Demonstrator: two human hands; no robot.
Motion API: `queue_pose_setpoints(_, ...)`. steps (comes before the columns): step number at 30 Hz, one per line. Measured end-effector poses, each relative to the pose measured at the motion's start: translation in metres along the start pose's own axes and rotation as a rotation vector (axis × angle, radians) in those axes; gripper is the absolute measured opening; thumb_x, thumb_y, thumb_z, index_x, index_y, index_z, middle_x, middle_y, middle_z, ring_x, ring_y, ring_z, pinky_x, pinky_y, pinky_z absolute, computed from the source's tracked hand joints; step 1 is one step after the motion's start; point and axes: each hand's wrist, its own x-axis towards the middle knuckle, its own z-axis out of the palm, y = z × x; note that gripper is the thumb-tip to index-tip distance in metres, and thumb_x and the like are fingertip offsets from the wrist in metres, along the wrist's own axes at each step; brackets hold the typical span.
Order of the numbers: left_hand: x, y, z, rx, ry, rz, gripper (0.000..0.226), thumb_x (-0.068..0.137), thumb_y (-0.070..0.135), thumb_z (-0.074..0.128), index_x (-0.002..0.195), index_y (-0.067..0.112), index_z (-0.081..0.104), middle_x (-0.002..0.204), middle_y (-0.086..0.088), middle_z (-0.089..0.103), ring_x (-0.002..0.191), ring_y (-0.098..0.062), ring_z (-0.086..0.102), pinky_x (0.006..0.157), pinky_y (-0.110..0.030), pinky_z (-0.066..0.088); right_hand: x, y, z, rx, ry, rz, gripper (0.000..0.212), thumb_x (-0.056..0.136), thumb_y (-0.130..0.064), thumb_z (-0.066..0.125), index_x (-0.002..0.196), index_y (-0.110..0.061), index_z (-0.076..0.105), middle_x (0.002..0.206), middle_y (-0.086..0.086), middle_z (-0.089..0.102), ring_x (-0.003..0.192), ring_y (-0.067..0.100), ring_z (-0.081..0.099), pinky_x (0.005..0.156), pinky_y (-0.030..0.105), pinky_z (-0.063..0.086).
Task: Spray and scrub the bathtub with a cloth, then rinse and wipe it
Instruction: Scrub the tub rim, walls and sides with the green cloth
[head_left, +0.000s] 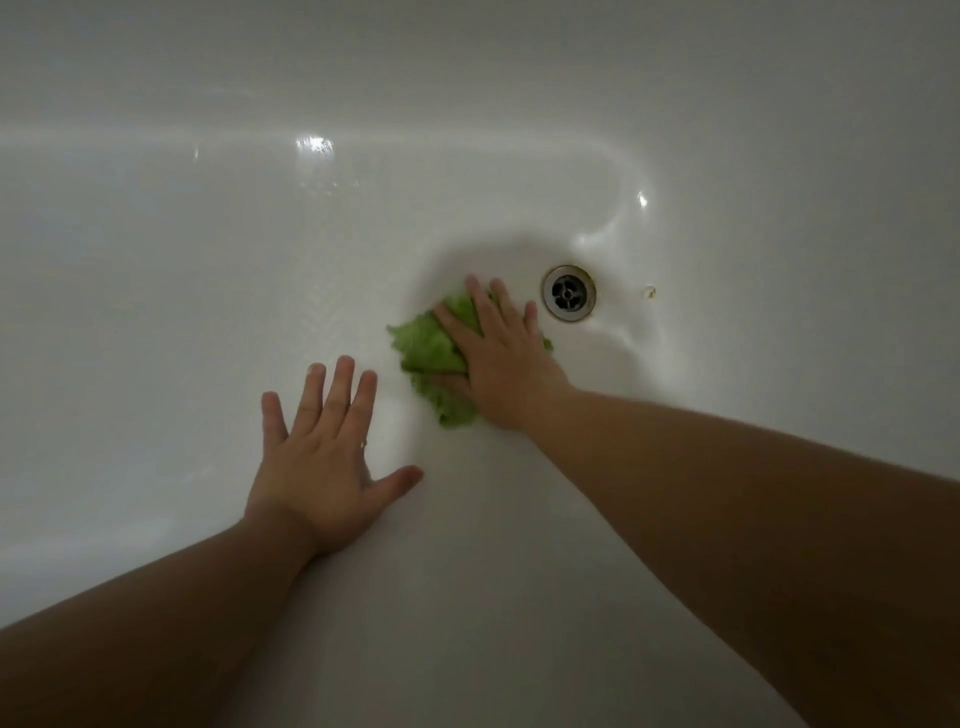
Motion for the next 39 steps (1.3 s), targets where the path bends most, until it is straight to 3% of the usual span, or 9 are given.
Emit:
queue_pose_setpoints(6,0.029,0.0,-0.004,0.065,0.089,0.031,0.104,0.084,0.094,0.009,0.161,0.031,-0.02,0.168,0.0,-0.029,0.155,-0.027,-0.027,0.124,-0.063,-0.006,0.068,0.072,-0.042,-0.002,0.204,0.158,0.083,0.097,-0.076,0.035,0.165,-0.037,0.007,0.173,0.012,-0.008,0.158,0.039,-0.006,0.125,0.063,0.007)
queue_pose_setpoints(11,0.039,0.003,-0.004,0.087,0.133,0.038,0.095,0.092,0.086,0.007,0.164,0.027,-0.013,0.171,-0.002,-0.021,0.157,-0.028,-0.02,0.125,-0.063,-0.002,0.026,0.151,-0.032,-0.05,0.31,0.365,0.079,0.097,-0.072,0.038,0.162,-0.029,0.023,0.17,0.019,0.013,0.155,0.042,0.012,0.121,0.063,0.019)
queue_pose_setpoints(15,0.037,0.005,-0.004,0.089,0.131,0.045,0.091,0.095,0.08,0.008,0.165,0.024,-0.011,0.171,-0.005,-0.018,0.158,-0.029,-0.018,0.125,-0.063,0.0,-0.027,0.118,0.01,0.067,0.237,0.406,0.074,0.101,-0.068,0.031,0.164,-0.031,0.019,0.171,0.015,0.008,0.156,0.041,0.007,0.125,0.059,0.01)
queue_pose_setpoints(21,0.035,0.008,-0.002,0.058,0.138,0.041,0.092,0.095,0.079,0.013,0.166,0.022,-0.005,0.172,-0.005,-0.013,0.159,-0.028,-0.015,0.126,-0.062,0.002,0.0,0.063,0.003,0.059,0.202,0.113,0.074,0.103,-0.067,0.034,0.165,-0.033,0.013,0.173,0.008,-0.004,0.159,0.036,-0.007,0.126,0.058,-0.001)
queue_pose_setpoints(25,0.039,0.007,-0.002,0.052,0.153,0.046,0.088,0.098,0.075,0.013,0.166,0.022,-0.002,0.172,-0.004,-0.011,0.159,-0.026,-0.014,0.126,-0.06,0.0,0.037,0.088,-0.027,0.061,0.187,0.188,0.074,0.105,-0.065,0.031,0.165,-0.036,0.0,0.173,0.005,-0.015,0.158,0.033,-0.014,0.127,0.057,-0.002)
queue_pose_setpoints(28,0.04,0.005,0.0,0.017,0.158,0.056,0.08,0.101,0.069,0.015,0.166,0.023,0.005,0.173,-0.003,-0.007,0.159,-0.025,-0.011,0.127,-0.059,0.0,0.03,0.111,-0.027,0.155,0.244,0.372,0.07,0.106,-0.061,0.032,0.165,-0.034,0.007,0.173,0.008,-0.008,0.159,0.034,-0.007,0.127,0.058,0.005)
queue_pose_setpoints(32,0.032,0.007,-0.008,-0.017,0.059,0.085,0.075,0.103,0.064,0.011,0.166,0.024,0.002,0.172,-0.003,-0.008,0.158,-0.024,-0.012,0.126,-0.057,0.003,-0.007,0.11,-0.011,0.161,0.26,0.55,0.057,0.107,-0.041,0.044,0.159,-0.021,0.032,0.167,0.016,0.017,0.153,0.039,0.016,0.122,0.056,0.023)
queue_pose_setpoints(35,0.014,0.014,-0.03,-0.043,-0.119,0.093,0.073,0.105,0.059,0.016,0.166,0.024,-0.002,0.173,-0.005,-0.011,0.159,-0.026,-0.011,0.127,-0.053,0.007,-0.043,0.077,-0.009,0.247,0.136,0.571,0.039,0.106,-0.028,0.045,0.141,-0.013,0.051,0.145,0.013,0.039,0.132,0.036,0.037,0.109,0.048,0.04)
queue_pose_setpoints(39,-0.024,0.029,-0.083,-0.176,-0.263,0.035,0.074,0.108,0.048,0.034,0.165,0.026,-0.007,0.173,-0.001,-0.011,0.159,-0.023,-0.011,0.128,-0.046,0.004,-0.083,0.027,-0.038,0.35,-0.032,0.536,0.031,0.108,-0.03,0.04,0.126,-0.008,0.054,0.128,0.013,0.042,0.117,0.033,0.043,0.098,0.044,0.045)
